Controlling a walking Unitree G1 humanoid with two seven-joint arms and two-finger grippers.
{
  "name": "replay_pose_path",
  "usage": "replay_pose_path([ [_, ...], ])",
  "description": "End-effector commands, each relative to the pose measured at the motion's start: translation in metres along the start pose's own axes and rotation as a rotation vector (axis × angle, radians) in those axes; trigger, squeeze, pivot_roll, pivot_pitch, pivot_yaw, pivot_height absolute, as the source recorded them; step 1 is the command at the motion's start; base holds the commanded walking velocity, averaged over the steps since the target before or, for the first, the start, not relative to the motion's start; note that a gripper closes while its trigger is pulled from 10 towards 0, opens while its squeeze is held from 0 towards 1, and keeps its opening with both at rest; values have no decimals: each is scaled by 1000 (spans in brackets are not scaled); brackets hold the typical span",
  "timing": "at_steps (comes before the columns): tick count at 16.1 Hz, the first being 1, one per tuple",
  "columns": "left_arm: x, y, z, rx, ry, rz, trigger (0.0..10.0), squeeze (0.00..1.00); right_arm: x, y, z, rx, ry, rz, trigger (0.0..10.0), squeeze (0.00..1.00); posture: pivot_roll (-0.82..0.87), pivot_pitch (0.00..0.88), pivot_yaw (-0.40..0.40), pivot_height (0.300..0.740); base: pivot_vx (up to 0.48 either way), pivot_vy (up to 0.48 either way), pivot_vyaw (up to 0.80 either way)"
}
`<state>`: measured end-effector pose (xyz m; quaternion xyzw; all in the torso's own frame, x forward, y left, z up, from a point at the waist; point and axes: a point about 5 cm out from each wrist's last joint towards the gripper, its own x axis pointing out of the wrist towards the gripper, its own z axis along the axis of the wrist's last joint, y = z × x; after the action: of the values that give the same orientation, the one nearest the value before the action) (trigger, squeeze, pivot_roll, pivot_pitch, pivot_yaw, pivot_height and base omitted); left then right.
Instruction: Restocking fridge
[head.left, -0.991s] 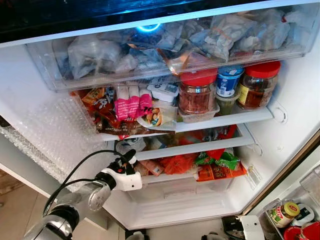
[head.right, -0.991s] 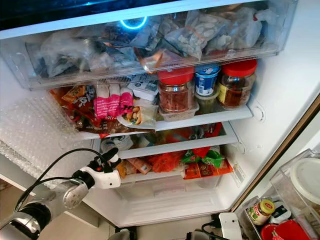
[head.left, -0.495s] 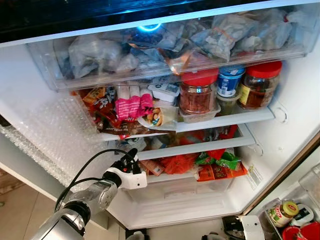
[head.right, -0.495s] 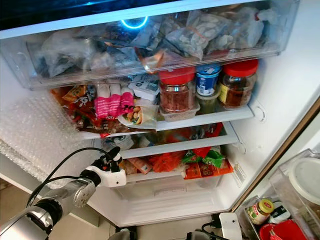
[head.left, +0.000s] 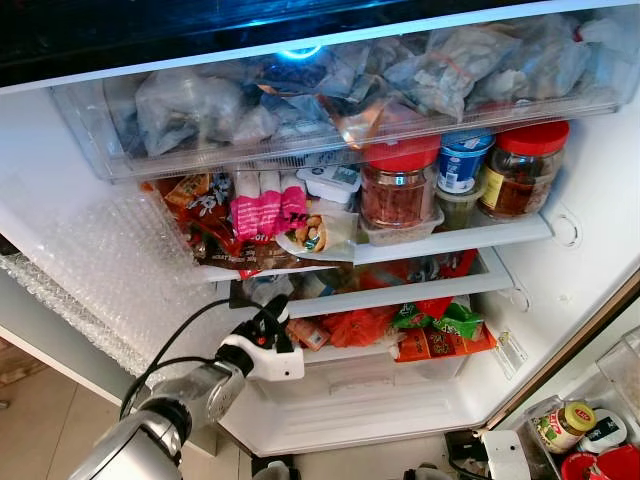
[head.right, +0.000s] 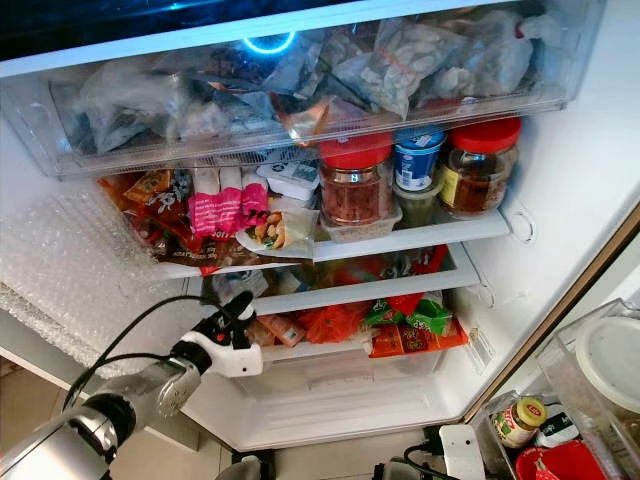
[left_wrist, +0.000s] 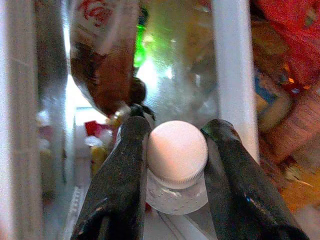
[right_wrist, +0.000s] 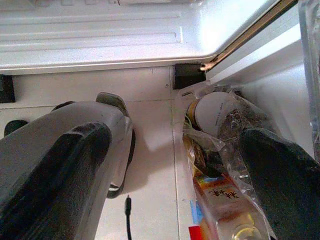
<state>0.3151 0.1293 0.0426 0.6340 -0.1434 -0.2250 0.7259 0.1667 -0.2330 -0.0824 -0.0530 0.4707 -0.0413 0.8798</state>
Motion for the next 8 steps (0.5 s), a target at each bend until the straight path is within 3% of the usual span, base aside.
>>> replay_pose_path([
  [1, -3, -5, 0, 35, -11, -43, 10000, 0, -2, 6, -14, 13, 50, 10, 10000, 0, -53, 81, 101, 665, 0, 0, 0],
  [8, 4, -8, 5, 75, -9, -106, 10000, 0, -2, 6, -15, 14, 47, 8, 10000, 0, -65, 87, 101, 665, 0, 0, 0],
])
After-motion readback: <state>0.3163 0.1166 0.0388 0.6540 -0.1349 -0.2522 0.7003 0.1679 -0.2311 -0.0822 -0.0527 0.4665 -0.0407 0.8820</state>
